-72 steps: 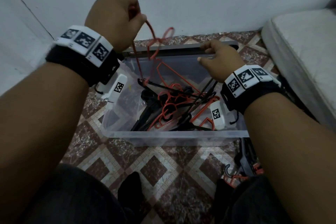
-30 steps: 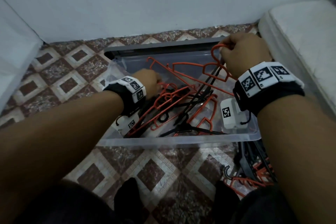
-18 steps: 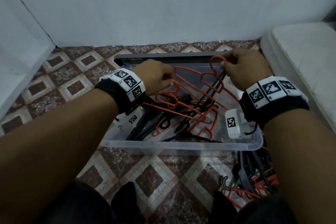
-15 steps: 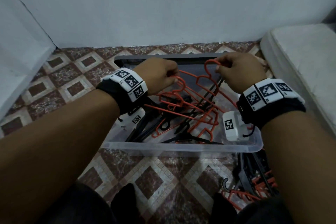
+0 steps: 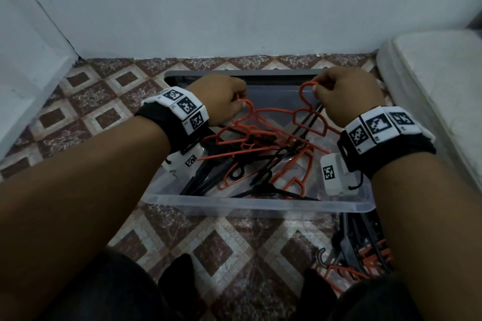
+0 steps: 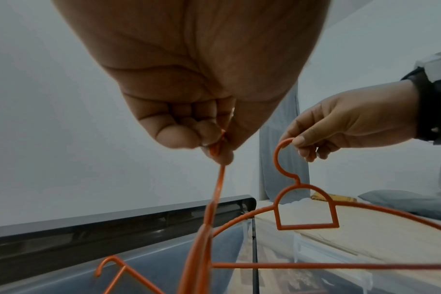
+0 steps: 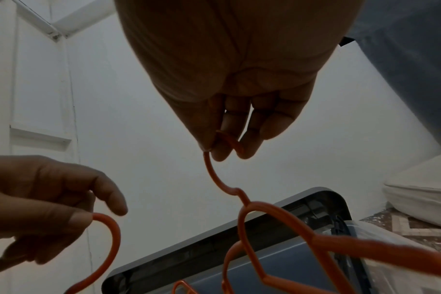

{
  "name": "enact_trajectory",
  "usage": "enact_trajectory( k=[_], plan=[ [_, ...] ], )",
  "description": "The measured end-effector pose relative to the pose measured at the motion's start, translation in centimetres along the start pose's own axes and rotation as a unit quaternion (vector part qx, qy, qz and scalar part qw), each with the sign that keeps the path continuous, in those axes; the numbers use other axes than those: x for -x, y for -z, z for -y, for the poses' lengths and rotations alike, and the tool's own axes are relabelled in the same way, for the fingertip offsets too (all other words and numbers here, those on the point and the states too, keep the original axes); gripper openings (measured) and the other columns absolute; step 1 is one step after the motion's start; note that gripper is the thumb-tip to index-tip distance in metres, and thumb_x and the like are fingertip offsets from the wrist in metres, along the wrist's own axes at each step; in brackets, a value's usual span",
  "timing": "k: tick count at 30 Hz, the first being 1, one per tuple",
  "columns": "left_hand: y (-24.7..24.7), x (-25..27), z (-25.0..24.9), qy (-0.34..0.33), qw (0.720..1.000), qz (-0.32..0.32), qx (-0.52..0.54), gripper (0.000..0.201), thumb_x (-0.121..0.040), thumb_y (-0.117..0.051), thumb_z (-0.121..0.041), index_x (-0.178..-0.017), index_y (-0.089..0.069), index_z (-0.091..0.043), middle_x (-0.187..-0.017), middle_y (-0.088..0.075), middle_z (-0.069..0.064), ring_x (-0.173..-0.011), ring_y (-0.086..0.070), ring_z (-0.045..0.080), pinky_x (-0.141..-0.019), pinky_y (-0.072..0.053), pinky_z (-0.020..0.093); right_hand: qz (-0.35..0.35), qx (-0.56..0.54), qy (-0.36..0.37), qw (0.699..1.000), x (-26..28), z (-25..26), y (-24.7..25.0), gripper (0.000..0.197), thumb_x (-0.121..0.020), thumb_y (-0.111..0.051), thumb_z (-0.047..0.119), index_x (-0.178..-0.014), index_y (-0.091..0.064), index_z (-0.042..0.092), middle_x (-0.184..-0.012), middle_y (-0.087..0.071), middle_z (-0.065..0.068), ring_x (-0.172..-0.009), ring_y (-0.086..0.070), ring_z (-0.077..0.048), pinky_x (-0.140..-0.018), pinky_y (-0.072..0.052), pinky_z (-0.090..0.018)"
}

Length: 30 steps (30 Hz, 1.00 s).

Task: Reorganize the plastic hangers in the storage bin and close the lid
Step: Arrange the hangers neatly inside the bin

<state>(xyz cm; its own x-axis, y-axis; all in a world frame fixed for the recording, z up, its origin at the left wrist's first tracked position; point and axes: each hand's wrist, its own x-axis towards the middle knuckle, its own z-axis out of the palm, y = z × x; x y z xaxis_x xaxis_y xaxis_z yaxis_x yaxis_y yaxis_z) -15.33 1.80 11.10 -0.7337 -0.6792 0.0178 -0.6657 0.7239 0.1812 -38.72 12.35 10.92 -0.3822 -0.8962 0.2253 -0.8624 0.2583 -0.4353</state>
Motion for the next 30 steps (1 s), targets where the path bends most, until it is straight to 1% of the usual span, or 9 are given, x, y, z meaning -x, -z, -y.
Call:
enact_trajectory(
  k=[3, 5, 11, 15, 18, 21, 25, 28, 30],
  plan=[
    [0.4, 0.0, -0.3, 0.018, 0.999, -0.020, 0.028, 0.023, -0.094, -0.051, -0.025, -0.115, -0.061, -0.024, -0.070, -0.056, -0.010, -0.060, -0.050, 0.010, -0.054, -0.032, 0.024, -0.001, -0.020, 0.001, 1.000, 0.2, 0.1, -0.1, 0.017, -0.089, -0.062, 0.028, -0.103, -0.073, 0.025, -0.093, -0.073, 0.000, -0.077, -0.058, -0.012, -0.071, -0.042, -0.023],
    [0.6, 0.0, -0.7, 0.021, 0.998, -0.036, 0.043, 0.023, -0.091, -0.051, -0.021, -0.110, -0.063, -0.024, -0.064, -0.052, -0.013, -0.056, -0.047, 0.004, -0.052, -0.030, 0.022, 0.000, -0.027, 0.003, 1.000, 0.2, 0.2, -0.2, 0.020, -0.090, -0.063, 0.028, -0.107, -0.072, 0.023, -0.096, -0.073, -0.001, -0.077, -0.055, -0.010, -0.073, -0.040, -0.022],
    [1.2, 0.0, -2.3, 0.033, 0.996, -0.048, 0.064, 0.014, -0.089, -0.055, -0.022, -0.092, -0.068, -0.018, -0.076, -0.067, -0.008, -0.069, -0.062, 0.012, -0.071, -0.048, 0.026, 0.044, -0.066, 0.009, 0.997, 0.4, 1.1, -0.4, 0.025, -0.091, -0.063, 0.025, -0.115, -0.070, 0.022, -0.101, -0.073, -0.001, -0.085, -0.062, -0.010, -0.075, -0.041, -0.019],
    [1.5, 0.2, -3.6, 0.026, 0.984, 0.019, 0.178, 0.015, -0.094, -0.050, -0.021, -0.097, -0.064, -0.018, -0.070, -0.074, -0.004, -0.061, -0.069, 0.005, -0.065, -0.055, 0.022, 0.117, -0.097, 0.022, 0.988, 0.9, 1.9, -0.1, 0.028, -0.093, -0.061, 0.020, -0.120, -0.066, 0.024, -0.087, -0.072, 0.003, -0.081, -0.068, -0.013, -0.073, -0.053, -0.025],
    [1.3, 0.5, -4.5, 0.001, 0.969, 0.062, 0.239, 0.016, -0.092, -0.051, -0.011, -0.103, -0.062, -0.015, -0.066, -0.071, -0.009, -0.063, -0.069, 0.002, -0.057, -0.053, 0.018, 0.160, -0.113, 0.046, 0.980, 1.5, 2.7, 0.1, 0.030, -0.092, -0.061, 0.018, -0.122, -0.064, 0.025, -0.091, -0.072, 0.003, -0.086, -0.068, -0.013, -0.075, -0.053, -0.026],
    [0.8, 0.5, -5.1, -0.026, 0.981, 0.011, 0.193, 0.016, -0.088, -0.056, -0.012, -0.100, -0.063, -0.019, -0.060, -0.064, -0.011, -0.050, -0.058, -0.007, -0.046, -0.035, 0.005, 0.206, -0.124, 0.068, 0.968, 1.9, 3.5, 0.1, 0.033, -0.089, -0.061, 0.020, -0.121, -0.062, 0.029, -0.099, -0.071, 0.006, -0.086, -0.066, -0.011, -0.073, -0.052, -0.025],
    [-0.1, 0.5, -5.7, -0.046, 0.986, -0.061, 0.145, 0.015, -0.088, -0.058, -0.020, -0.101, -0.064, -0.022, -0.064, -0.056, -0.012, -0.055, -0.050, -0.006, -0.052, -0.034, 0.011, 0.219, -0.140, 0.069, 0.963, 2.1, 3.7, -0.1, 0.026, -0.086, -0.061, 0.022, -0.110, -0.059, 0.032, -0.086, -0.067, 0.011, -0.065, -0.060, 0.006, -0.052, -0.042, -0.011],
    [-0.3, 0.3, -5.6, -0.037, 0.971, -0.096, 0.216, 0.014, -0.089, -0.060, -0.026, -0.103, -0.060, -0.022, -0.063, -0.060, -0.007, -0.056, -0.058, 0.000, -0.055, -0.044, 0.019, 0.197, -0.127, 0.061, 0.970, 1.9, 3.5, -0.3, 0.028, -0.089, -0.059, 0.022, -0.117, -0.059, 0.025, -0.084, -0.069, 0.003, -0.073, -0.065, -0.008, -0.058, -0.047, -0.021],
    [-0.6, -0.3, -4.4, 0.012, 0.961, -0.141, 0.239, 0.012, -0.090, -0.060, -0.031, -0.096, -0.059, -0.021, -0.066, -0.062, -0.005, -0.062, -0.062, 0.010, -0.059, -0.047, 0.026, 0.191, -0.117, 0.048, 0.973, 1.8, 3.4, -0.4, 0.035, -0.090, -0.057, 0.020, -0.124, -0.057, 0.027, -0.082, -0.070, 0.003, -0.073, -0.066, -0.013, -0.061, -0.048, -0.023]
  ],
)
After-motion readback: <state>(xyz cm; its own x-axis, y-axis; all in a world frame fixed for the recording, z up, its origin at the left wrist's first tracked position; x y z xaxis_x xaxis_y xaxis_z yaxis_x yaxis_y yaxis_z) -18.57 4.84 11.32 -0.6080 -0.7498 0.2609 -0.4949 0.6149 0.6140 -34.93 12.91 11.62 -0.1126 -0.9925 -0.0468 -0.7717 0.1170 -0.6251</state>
